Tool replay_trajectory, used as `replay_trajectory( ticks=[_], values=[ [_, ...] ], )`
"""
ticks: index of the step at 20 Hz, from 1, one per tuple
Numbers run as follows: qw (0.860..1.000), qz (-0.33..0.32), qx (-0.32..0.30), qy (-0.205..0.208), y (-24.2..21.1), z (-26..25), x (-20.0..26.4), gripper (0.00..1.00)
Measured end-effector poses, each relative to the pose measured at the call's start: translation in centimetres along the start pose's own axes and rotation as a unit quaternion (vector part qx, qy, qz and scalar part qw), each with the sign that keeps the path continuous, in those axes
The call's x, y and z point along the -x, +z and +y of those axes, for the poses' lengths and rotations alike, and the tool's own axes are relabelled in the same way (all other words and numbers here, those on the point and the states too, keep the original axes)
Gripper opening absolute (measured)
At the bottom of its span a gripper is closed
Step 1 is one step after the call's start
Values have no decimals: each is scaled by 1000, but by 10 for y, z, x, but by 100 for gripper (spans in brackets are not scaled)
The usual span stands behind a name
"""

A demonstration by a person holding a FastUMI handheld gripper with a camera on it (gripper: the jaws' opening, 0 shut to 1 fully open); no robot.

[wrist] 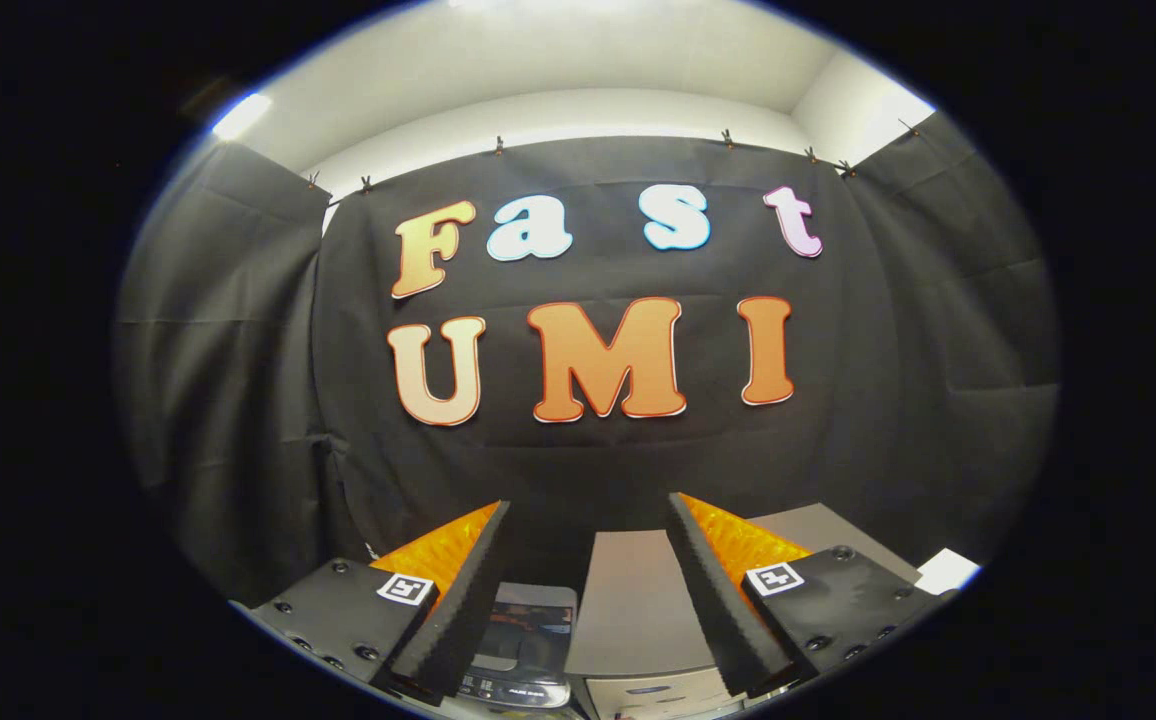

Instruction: Put the clothes into the washing machine and then close the washing machine lid.

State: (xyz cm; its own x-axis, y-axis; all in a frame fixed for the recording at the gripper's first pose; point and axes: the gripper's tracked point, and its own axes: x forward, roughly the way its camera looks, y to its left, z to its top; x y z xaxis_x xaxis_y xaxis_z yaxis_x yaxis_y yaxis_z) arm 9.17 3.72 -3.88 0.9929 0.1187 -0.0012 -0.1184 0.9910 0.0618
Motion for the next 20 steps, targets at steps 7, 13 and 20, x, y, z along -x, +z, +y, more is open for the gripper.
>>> replay_trajectory(
  ticks=[7,13,20],
  values=[
    [1000,-10,11,-10,24,-15,14,98],
    [1000,-12,16,-13,25,-22,16,98],
    [1000,-12,10,-22,25,-37,16,98]
  ],
)
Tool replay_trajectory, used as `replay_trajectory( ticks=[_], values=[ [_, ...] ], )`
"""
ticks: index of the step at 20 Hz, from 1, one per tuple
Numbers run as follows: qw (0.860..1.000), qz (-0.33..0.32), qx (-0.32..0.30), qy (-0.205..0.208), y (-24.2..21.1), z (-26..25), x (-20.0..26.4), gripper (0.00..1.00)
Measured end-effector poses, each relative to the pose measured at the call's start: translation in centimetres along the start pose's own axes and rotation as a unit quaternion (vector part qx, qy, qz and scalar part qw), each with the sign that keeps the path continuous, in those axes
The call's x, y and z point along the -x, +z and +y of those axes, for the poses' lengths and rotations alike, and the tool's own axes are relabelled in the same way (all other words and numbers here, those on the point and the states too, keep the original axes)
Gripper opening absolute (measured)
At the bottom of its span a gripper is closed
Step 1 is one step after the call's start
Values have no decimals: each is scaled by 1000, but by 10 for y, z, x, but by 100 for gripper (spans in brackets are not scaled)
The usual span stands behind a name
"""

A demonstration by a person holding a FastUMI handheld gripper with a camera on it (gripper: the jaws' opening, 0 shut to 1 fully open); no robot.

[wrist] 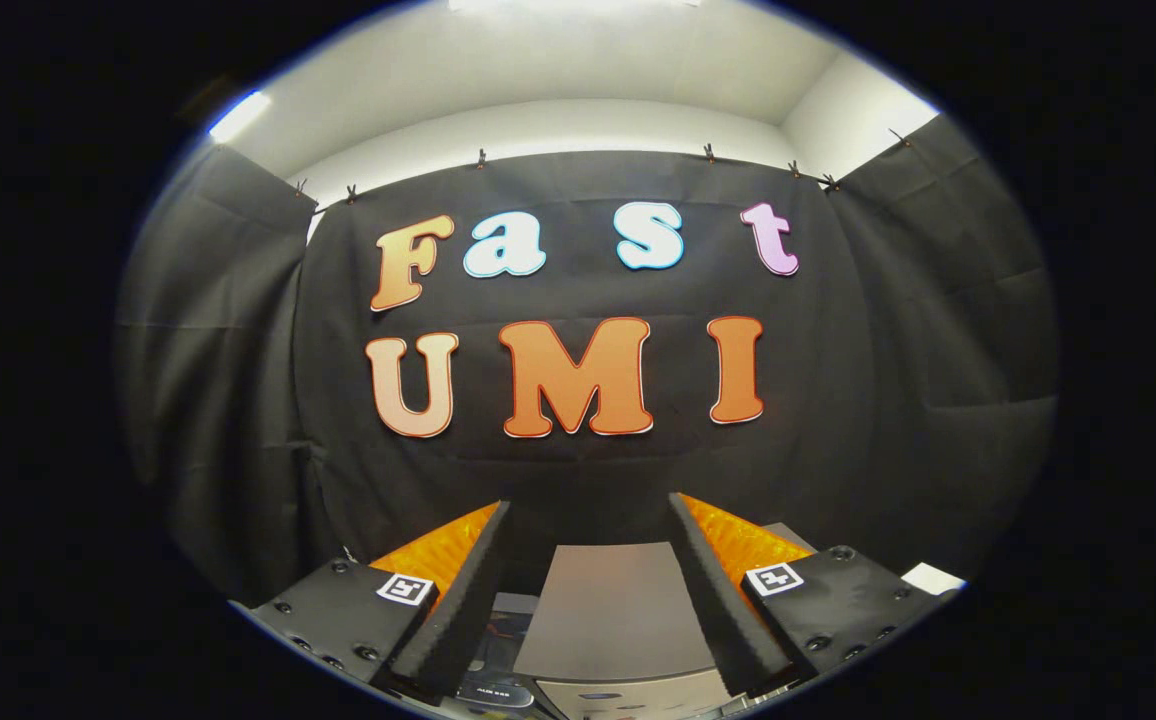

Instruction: Put the clothes into the washing machine and then close the washing machine lid.

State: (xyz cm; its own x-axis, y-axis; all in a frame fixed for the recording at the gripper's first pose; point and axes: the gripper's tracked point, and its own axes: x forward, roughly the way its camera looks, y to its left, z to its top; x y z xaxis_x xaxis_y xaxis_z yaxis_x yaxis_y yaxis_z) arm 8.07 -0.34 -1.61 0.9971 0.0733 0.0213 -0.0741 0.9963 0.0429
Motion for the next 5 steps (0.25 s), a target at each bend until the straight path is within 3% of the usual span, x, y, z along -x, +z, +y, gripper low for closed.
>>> replay_trajectory(
  ticks=[5],
  values=[
    [1000,-1,4,-4,2,-10,2,98]
  ],
)
